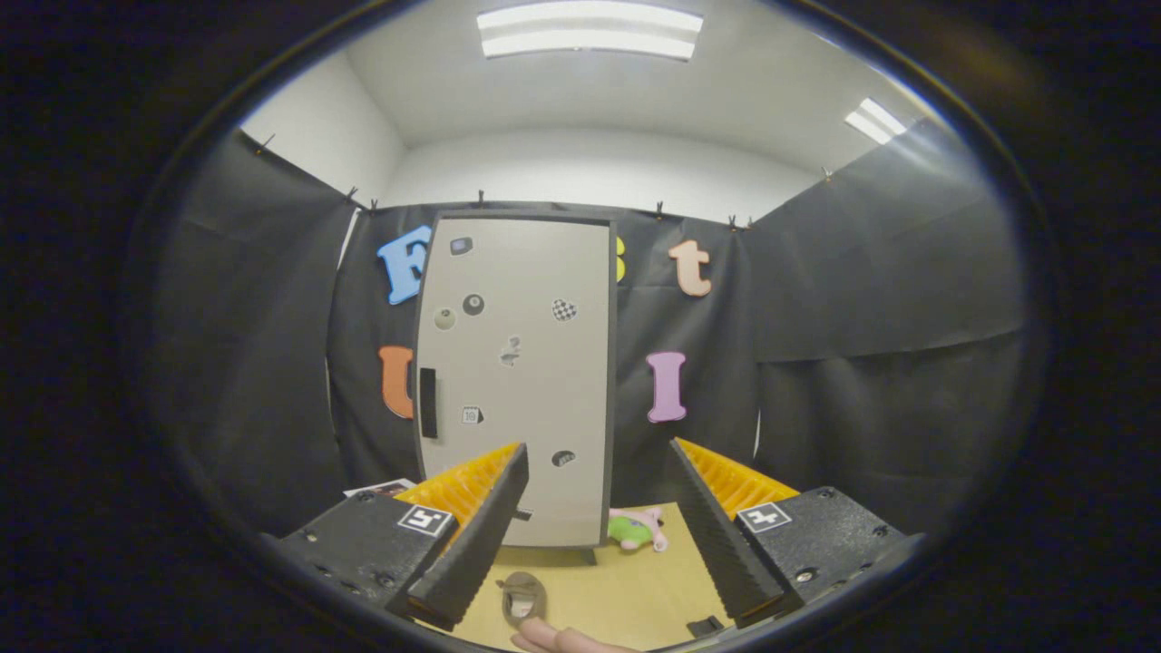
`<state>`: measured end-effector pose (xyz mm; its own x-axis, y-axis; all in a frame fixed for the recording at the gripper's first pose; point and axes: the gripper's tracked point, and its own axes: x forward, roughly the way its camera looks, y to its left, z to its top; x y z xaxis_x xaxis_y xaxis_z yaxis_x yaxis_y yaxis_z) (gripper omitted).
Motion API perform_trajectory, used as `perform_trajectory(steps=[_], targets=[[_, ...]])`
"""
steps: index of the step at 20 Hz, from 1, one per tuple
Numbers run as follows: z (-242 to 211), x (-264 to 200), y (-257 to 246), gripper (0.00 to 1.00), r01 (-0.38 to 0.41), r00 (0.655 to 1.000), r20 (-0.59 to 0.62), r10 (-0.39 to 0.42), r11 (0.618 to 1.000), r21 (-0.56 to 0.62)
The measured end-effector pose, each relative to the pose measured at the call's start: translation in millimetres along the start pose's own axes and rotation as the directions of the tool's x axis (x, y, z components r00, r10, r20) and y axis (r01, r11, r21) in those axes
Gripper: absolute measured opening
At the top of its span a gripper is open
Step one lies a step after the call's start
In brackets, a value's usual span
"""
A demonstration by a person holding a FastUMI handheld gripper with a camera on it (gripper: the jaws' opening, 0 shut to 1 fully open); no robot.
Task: Open the shoe cabinet door, grab the shoes and put them into the shoe cabinet, then close the shoe cabinet door.
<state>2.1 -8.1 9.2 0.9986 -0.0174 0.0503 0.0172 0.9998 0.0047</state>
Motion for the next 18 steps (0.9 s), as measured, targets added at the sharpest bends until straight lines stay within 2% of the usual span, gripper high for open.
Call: perform_trajectory(steps=[5,9,18], targets=[[-2.9,10.4,0.4,0.99,0.004,1.000,-0.011,-0.004,1.000,0.018],[-6.8,39.7,11.2,0.99,-0.006,0.999,-0.041,0.008,0.998,0.055],[-13.0,143.8,93.7,0.99,-0.133,0.987,-0.079,0.141,0.986,0.102]])
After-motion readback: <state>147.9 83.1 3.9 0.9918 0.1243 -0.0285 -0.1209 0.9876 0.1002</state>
